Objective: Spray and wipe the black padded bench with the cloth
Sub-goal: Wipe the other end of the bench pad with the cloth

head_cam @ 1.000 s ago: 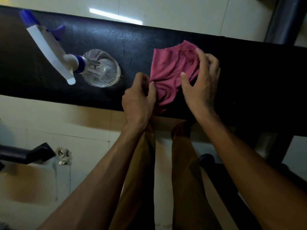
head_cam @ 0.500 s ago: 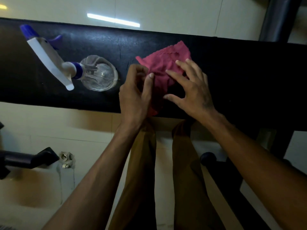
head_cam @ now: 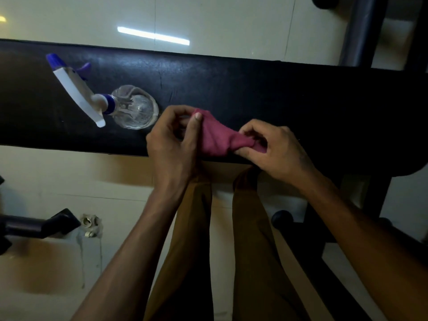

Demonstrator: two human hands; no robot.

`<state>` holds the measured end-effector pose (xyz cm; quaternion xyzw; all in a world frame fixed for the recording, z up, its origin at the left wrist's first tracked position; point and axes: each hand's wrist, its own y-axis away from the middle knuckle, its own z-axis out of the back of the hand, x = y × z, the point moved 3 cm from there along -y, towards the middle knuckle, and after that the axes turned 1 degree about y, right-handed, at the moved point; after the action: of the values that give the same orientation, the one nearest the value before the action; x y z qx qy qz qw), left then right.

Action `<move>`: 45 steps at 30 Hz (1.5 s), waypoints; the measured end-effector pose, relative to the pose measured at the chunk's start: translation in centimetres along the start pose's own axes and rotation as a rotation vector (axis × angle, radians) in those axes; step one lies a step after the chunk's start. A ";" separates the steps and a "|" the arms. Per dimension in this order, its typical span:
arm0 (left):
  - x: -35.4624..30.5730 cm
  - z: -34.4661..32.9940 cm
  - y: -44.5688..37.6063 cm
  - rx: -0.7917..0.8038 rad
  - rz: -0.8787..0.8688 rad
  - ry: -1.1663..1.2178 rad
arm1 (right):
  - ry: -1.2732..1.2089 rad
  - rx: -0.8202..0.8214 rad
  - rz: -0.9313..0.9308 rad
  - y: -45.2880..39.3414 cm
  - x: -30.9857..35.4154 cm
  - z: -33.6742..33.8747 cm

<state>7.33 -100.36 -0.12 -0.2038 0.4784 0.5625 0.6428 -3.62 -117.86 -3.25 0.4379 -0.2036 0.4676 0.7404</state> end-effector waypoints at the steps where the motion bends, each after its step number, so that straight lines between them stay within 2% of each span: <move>1: 0.2 0.6 0.0 -0.006 0.021 -0.046 | -0.018 0.034 -0.006 0.4 0.1 0.2; 4: 1.1 1.9 -0.1 0.002 0.097 -0.201 | -0.056 0.162 -0.028 0.4 0.3 0.3; 6: 1.6 2.1 -0.3 0.014 0.146 -0.249 | -0.028 0.170 -0.034 -0.5 0.2 0.2; 8: 2.2 1.7 -1.0 0.026 0.223 -0.212 | -0.012 0.153 -0.060 -1.7 -0.2 0.3; 11: 3.9 0.5 -3.1 0.109 0.422 -0.121 | 0.001 0.230 -0.140 -4.0 -1.5 0.1; 12: 4.6 0.0 -4.0 0.131 0.495 -0.079 | 0.017 0.198 -0.153 -4.8 -1.9 0.0; 14: 5.5 -0.7 -6.0 0.109 0.574 0.007 | 0.009 -0.020 -0.180 -6.3 -2.3 0.0; 16: 5.5 -1.2 -7.9 0.054 0.492 0.021 | -0.028 -0.269 -0.229 -7.2 -2.4 0.3; 18: 5.1 -1.6 -9.0 0.044 0.342 -0.008 | -0.018 -0.387 -0.246 -7.4 -2.4 0.2; 24: 5.4 -3.0 -7.5 0.183 0.064 -0.344 | 0.191 -0.335 -0.197 -6.0 -2.2 -1.9; 31: 6.1 -2.9 -3.6 0.112 0.098 -0.279 | 0.332 -0.229 -0.140 -4.3 -2.8 -4.5; 45: 6.9 -2.6 -3.9 0.002 0.142 -0.104 | 0.255 -0.367 -0.157 -6.9 -0.7 -4.6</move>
<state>9.31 -99.88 -8.20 -0.1392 0.4579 0.6162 0.6255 1.57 -115.60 -9.39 0.2477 -0.1554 0.4152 0.8614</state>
